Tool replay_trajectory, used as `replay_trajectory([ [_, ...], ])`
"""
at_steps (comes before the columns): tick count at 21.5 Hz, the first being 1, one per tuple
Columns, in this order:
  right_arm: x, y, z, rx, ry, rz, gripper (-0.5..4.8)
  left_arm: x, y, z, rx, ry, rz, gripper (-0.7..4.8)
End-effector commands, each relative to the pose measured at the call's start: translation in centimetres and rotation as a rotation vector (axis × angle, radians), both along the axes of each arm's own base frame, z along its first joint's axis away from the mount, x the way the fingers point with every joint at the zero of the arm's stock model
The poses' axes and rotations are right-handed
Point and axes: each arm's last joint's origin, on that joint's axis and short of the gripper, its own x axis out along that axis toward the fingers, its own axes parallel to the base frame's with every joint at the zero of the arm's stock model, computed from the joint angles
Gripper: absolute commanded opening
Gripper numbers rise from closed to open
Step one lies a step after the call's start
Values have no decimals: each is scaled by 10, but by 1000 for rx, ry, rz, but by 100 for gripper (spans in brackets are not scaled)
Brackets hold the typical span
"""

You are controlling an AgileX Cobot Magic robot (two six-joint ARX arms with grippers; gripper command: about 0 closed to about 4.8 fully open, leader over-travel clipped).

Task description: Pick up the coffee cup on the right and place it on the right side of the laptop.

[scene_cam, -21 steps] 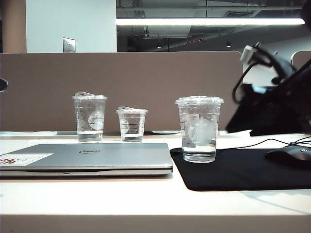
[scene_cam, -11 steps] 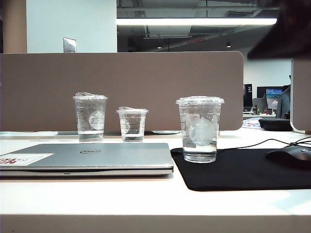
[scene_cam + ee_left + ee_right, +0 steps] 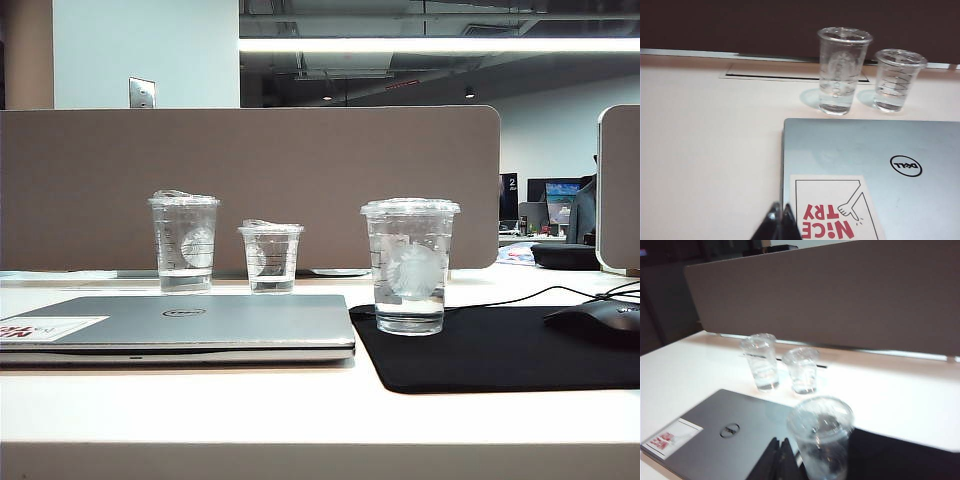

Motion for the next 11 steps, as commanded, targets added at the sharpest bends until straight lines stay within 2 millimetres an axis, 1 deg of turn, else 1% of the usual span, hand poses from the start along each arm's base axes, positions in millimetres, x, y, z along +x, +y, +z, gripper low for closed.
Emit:
replay_trajectory([
  [1, -10, -5, -4, -19, 52, -66, -9, 0, -1, 2, 2, -15, -12, -5],
  [2, -15, -7, -7, -21, 59, -66, -9, 0, -1, 2, 2, -15, -12, -5],
  [6, -23, -9, -9, -19, 53, -66, -8, 0, -1, 2, 2, -15, -12, -5],
  [11, -25, -10, -21, -24, 60, -66, -9, 0, -1, 2, 2, -16, -12, -5],
])
